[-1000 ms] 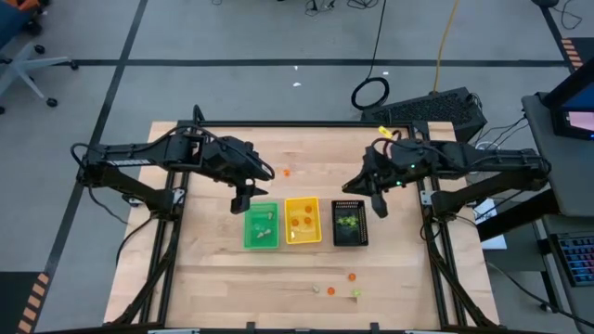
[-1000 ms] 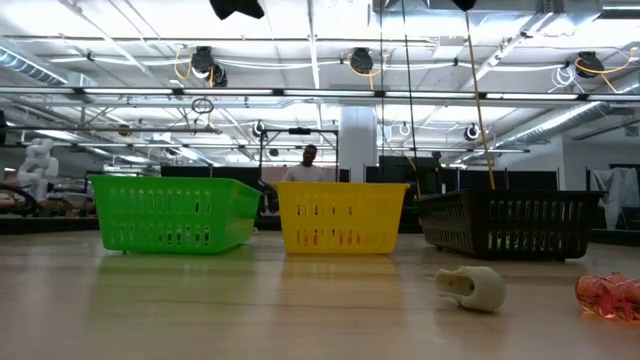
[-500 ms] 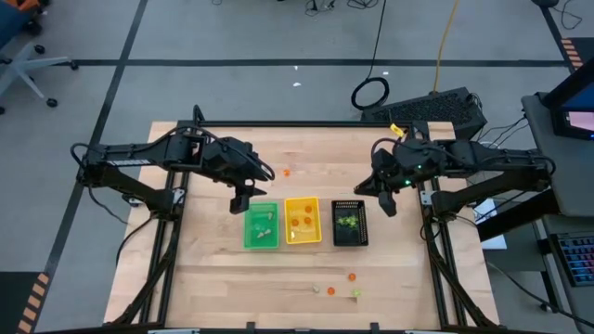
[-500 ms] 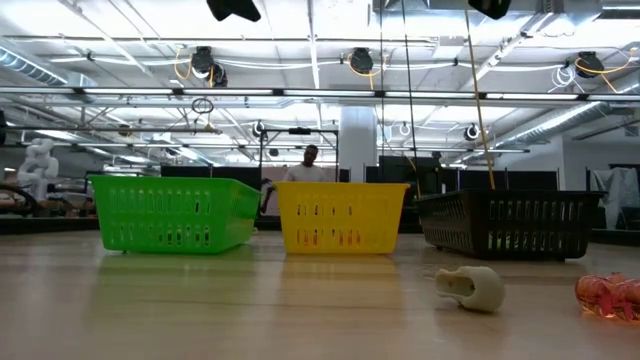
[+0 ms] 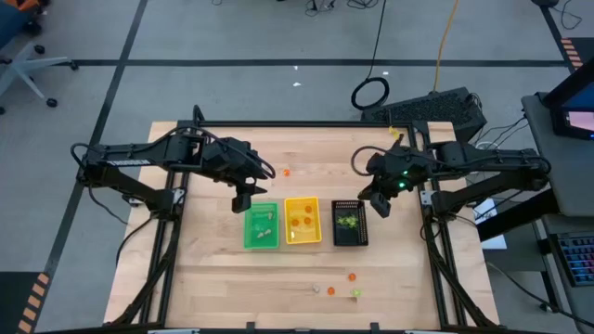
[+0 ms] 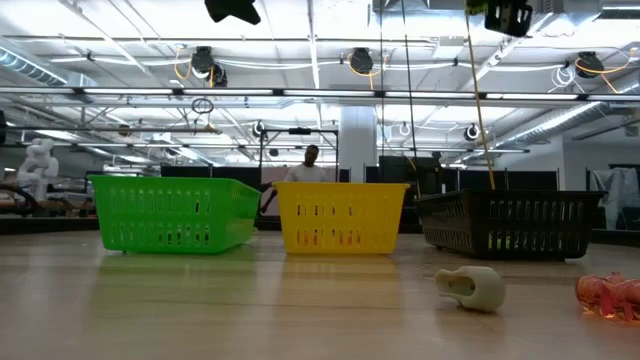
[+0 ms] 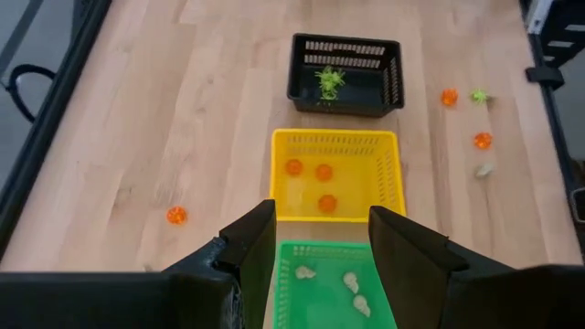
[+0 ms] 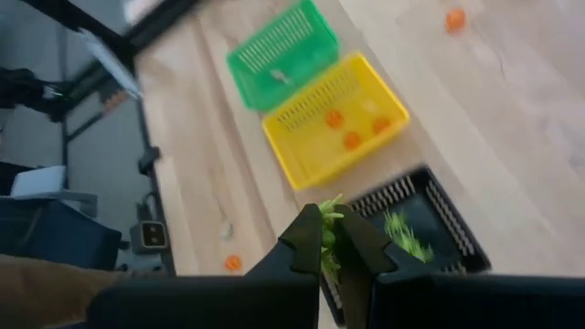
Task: Sort Halloween decoration
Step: Put the green spider toy into the black basket
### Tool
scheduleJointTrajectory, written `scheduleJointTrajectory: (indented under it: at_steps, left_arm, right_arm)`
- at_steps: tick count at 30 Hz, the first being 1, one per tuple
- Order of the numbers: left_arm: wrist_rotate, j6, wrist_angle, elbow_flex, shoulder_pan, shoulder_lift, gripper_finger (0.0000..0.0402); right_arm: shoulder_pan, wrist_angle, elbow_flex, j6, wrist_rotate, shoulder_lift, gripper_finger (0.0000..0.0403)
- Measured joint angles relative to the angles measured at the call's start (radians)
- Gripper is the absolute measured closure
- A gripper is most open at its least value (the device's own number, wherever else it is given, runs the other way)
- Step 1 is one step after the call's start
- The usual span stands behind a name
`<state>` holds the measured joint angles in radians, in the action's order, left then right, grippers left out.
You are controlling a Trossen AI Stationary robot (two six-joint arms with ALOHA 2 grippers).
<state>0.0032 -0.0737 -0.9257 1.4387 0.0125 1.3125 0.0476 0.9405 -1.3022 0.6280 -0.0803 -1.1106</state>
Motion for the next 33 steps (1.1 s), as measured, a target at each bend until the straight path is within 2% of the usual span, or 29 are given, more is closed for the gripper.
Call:
scheduleJointTrajectory:
  at_steps: [8, 24, 33]
  left_arm:
    - [-0.025, -0.001, 0.003, 0.000, 0.000, 0.000, 0.0223]
    - [-0.043, -0.001, 0.003, 0.000, 0.000, 0.001, 0.0223]
    - [-0.043, -0.002, 0.003, 0.000, 0.000, 0.001, 0.0223]
  right_arm:
    - [0.000, 0.104, 0.000, 0.097, 0.000, -0.104, 0.0401]
    - [0.000, 0.113, 0.000, 0.083, -0.026, -0.334, 0.0401]
    - [0.000, 0.110, 0.000, 0.022, -0.023, -0.425, 0.0401]
